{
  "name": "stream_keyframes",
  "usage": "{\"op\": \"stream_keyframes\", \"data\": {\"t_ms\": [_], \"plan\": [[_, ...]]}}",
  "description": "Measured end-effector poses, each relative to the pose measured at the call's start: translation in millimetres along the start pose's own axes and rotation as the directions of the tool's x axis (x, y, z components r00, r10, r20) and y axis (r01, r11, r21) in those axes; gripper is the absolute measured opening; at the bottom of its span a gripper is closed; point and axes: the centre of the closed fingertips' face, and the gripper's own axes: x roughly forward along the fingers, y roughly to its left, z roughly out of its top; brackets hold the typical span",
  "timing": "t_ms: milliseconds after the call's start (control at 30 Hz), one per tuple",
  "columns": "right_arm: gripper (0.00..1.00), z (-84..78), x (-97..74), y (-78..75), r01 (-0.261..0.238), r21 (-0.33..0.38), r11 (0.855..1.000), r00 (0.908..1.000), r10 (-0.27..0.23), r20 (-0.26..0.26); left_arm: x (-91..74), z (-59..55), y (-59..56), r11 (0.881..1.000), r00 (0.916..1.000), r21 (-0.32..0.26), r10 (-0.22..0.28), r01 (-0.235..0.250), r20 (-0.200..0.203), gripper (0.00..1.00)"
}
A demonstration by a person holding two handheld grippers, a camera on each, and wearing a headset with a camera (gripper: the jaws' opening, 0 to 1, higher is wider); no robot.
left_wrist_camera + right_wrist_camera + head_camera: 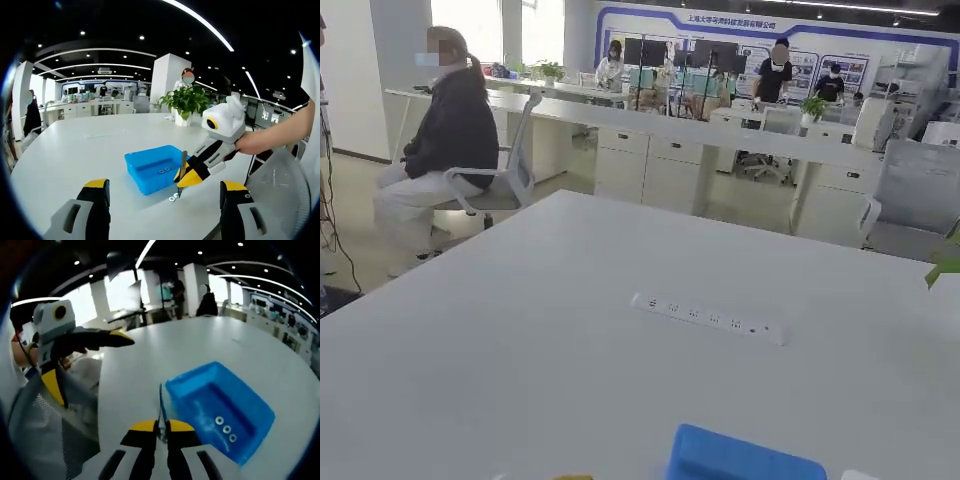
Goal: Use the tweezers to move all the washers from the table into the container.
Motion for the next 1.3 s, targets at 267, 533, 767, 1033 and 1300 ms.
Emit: {"op": "stream_keyframes", "data": {"t_ms": [267, 533, 767, 1033, 1300], "plan": [[0.04, -0.5, 0.9, -5.7, -0.01, 0.055, 0.998, 0.9999, 0.009, 0.012, 0.1, 0.6, 1.0, 1.0, 1.0, -0.002, 0.004, -0.004, 0.003, 0.93], [0.05, -2.5, 0.5, 2.3, -0.029, 0.016, 0.999, 0.9995, 0.029, 0.012, 0.1, 0.7, 1.3, 1.0, 1.0, 0.0, 0.005, -0.005, 0.003, 0.93], [0.05, -3.2, 5.2, 15.9, -0.038, -0.116, 0.993, 0.9992, 0.037, -0.016, -0.1, 0.9, 0.8, 1.0, 1.0, 0.0, 0.004, -0.004, 0.004, 0.93], [0.03, -5.0, 1.2, 4.9, 0.015, -0.022, 1.0, 0.9999, -0.015, -0.004, -0.1, 0.0, 0.5, 1.0, 1.0, 0.005, 0.002, -0.002, -0.001, 0.93], [0.03, -6.0, 0.2, 2.1, 0.036, 0.009, 0.999, 0.9993, -0.036, -0.003, -0.3, 0.9, -0.3, 1.0, 1.0, 0.008, 0.001, -0.001, 0.001, 0.93]]}}
